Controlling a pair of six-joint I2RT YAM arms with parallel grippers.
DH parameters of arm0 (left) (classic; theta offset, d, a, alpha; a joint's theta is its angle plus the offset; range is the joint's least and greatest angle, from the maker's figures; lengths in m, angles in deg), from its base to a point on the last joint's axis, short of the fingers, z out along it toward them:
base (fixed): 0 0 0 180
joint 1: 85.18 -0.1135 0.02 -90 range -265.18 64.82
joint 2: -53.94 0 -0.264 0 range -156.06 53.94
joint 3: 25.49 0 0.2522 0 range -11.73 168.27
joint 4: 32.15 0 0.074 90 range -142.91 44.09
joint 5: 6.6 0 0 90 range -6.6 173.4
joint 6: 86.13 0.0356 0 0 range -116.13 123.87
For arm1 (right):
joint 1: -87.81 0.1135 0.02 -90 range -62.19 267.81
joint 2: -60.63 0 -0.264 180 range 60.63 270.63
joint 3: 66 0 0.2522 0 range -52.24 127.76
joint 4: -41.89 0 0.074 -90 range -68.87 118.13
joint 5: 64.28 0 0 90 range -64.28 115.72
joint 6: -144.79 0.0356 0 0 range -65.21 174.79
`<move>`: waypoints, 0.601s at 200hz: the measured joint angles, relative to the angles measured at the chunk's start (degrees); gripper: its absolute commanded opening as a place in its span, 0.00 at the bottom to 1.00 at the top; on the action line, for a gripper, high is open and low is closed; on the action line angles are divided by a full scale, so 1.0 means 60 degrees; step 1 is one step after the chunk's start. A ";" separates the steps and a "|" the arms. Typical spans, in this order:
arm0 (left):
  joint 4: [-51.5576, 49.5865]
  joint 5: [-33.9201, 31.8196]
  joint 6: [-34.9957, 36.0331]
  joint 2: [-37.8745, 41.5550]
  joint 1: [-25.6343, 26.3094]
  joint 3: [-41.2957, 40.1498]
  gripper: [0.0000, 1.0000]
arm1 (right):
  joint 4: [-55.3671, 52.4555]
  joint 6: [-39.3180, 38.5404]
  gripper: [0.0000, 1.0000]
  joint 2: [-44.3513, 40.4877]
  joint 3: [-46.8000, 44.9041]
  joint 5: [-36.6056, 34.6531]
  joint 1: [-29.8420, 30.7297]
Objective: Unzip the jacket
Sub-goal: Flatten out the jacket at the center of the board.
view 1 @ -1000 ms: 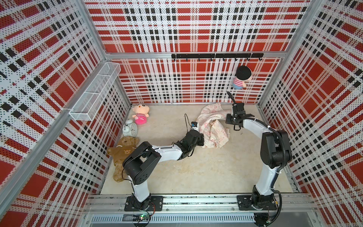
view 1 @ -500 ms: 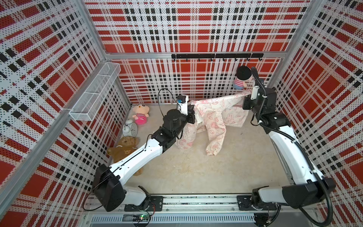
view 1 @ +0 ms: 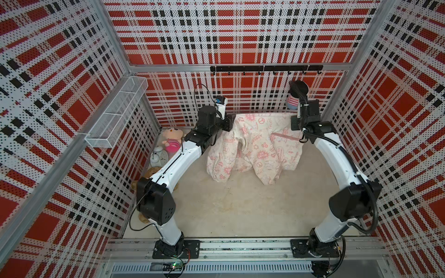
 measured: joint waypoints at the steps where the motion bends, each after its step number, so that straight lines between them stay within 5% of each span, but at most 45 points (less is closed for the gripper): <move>1: 0.0018 -0.0033 -0.0007 -0.0069 -0.0011 -0.0058 0.67 | -0.0051 -0.0015 0.56 0.0131 0.0004 -0.0004 -0.0036; 25: 0.0557 -0.0911 -0.0193 -0.0481 -0.0007 -0.1450 0.71 | -0.0663 0.0328 0.76 0.1479 -0.0474 0.0080 -0.0459; 45: 0.1927 -0.2794 0.0291 0.0463 0.0280 -0.3413 1.00 | -0.0871 0.0419 0.95 0.1067 -0.1504 0.0503 -0.0667; 51: 0.2495 -0.3337 0.0543 0.0940 0.0423 -0.4084 0.98 | -0.0838 0.0390 1.00 0.0747 -0.1796 0.0820 -0.0670; 85: 0.4670 -0.4692 0.1177 0.3923 0.1144 -0.6244 0.98 | -0.0262 0.0091 1.00 -0.1719 -0.3053 0.2626 -0.0197; 120: 0.5592 -0.5133 -0.1158 0.5632 0.0608 -0.7909 0.98 | 0.0769 -0.0222 1.00 -0.2200 -0.3752 0.2772 0.1155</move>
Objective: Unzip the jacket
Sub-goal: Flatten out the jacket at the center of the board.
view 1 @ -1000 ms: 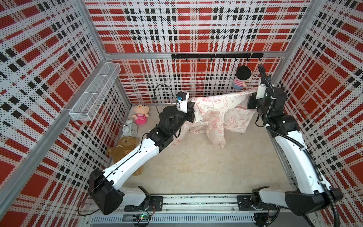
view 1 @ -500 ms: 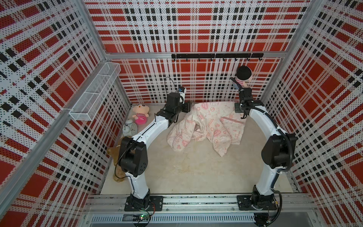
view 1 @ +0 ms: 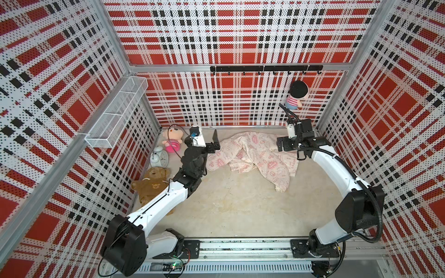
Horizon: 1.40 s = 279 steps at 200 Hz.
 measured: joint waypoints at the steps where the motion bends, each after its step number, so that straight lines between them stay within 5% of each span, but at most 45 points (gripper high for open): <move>1: -0.0018 -0.0036 -0.0084 0.0004 0.0004 -0.0018 0.98 | 0.0044 0.0000 1.00 0.0029 -0.0040 -0.0018 0.0055; 52: -0.2459 0.0044 -0.5530 -0.1300 -0.0557 -0.0612 0.98 | 0.0437 0.0215 0.98 0.2266 -0.0528 -0.1133 0.1362; 151: -0.2157 0.2251 -0.9949 -0.4940 -0.0685 -0.0084 0.99 | 0.0714 0.0321 0.97 0.2594 -0.1435 -0.1515 0.1767; 223: -0.0718 0.2259 -1.0626 -0.6233 -0.0750 0.0514 0.53 | 0.0889 0.0076 0.84 0.2346 -0.1519 -0.1581 0.2718; 279: 0.0175 0.2229 -1.0389 -0.6455 -0.1293 0.0867 0.09 | 0.1184 -0.0029 0.28 0.2830 -0.1519 -0.1953 0.2707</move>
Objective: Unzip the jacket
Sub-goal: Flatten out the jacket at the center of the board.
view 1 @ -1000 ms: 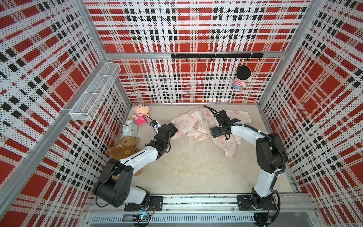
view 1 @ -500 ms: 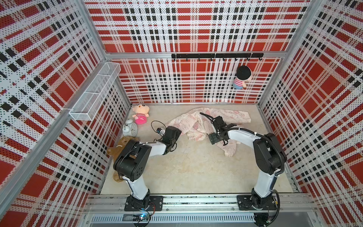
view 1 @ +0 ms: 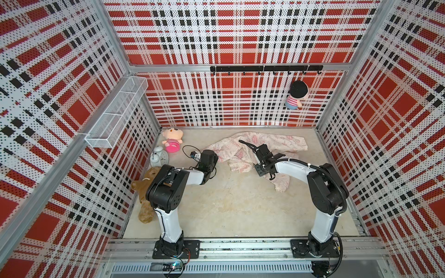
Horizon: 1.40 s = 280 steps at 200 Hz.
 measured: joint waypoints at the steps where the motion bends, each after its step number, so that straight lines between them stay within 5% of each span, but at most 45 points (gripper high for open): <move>1: 0.0015 0.0000 0.0018 0.0000 -0.0004 0.0000 0.09 | 0.0004 0.0036 0.28 0.0015 0.0000 -0.0011 0.0000; 32: 0.0517 -0.0058 0.0732 0.0397 -0.0178 -0.0240 0.00 | -0.0007 0.0087 0.00 0.0102 0.0007 -0.0251 0.0000; 92: 0.0860 0.0087 0.3191 0.3053 -0.0528 -0.0401 0.00 | -0.0667 0.0055 0.00 -0.0273 0.0488 -0.1293 0.0004; 151: -0.1020 -0.0430 0.5482 0.6277 -0.1475 0.0459 0.00 | -0.1770 -0.0102 0.00 -0.2983 0.1657 -0.2375 0.0004; 231: -0.4069 0.0368 0.7890 0.7158 -0.1530 0.5333 0.00 | -0.2131 -0.0962 0.00 -0.6492 0.3563 -0.2911 0.0186; 280: -0.6302 0.1086 0.9205 0.3880 -0.1417 1.2131 0.00 | -0.1872 -0.2051 0.00 -0.6677 0.5056 -0.2608 0.0219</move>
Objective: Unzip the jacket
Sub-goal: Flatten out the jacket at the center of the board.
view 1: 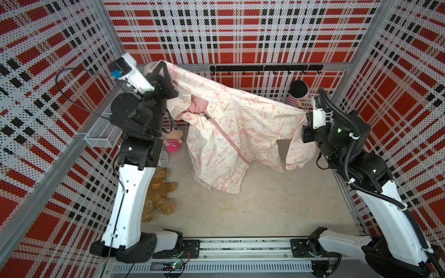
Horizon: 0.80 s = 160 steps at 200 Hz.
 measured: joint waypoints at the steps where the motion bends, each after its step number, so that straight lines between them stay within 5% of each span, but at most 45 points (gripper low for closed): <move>1: -0.0022 0.0000 0.0018 -0.0073 0.0000 0.0095 0.00 | 0.0011 -0.0022 0.00 0.0018 0.0011 -0.0011 0.0000; 37: -0.0525 -0.0011 0.0342 -0.2554 0.0062 0.2364 0.00 | 0.0055 -0.0572 0.00 0.1435 0.0342 -0.0393 -0.0750; 100: -0.1009 -0.1300 0.0623 -0.8251 0.2018 0.2521 0.00 | -0.0718 0.0976 0.00 0.5064 -0.1698 -0.0127 -0.4211; 112: -0.1162 -0.1333 0.0514 -0.9296 0.2335 0.2517 0.48 | -0.1064 0.1293 0.00 0.5748 -0.1974 -0.0237 -0.4492; 119: -0.1228 -0.1333 0.0430 -0.9879 0.2499 0.2510 0.67 | -0.1257 0.1453 0.00 0.6047 -0.2076 -0.0321 -0.4564; 126: -0.1242 -0.1333 0.0306 -1.0306 0.2608 0.2463 0.98 | -0.1435 0.1610 0.19 0.6262 -0.2164 -0.0419 -0.4605; 137: -0.1279 -0.1392 0.0164 -1.0721 0.2710 0.2393 0.98 | -0.1661 0.1851 0.38 0.6408 -0.2288 -0.0510 -0.4666; 147: -0.1311 -0.1559 0.0124 -1.0819 0.2765 0.2251 0.98 | -0.1843 0.2040 0.69 0.6408 -0.2342 -0.0517 -0.4721; 160: -0.1224 -0.1912 0.0204 -1.0717 0.2787 0.2109 0.98 | -0.1945 0.2189 0.76 0.6364 -0.2375 -0.0499 -0.4765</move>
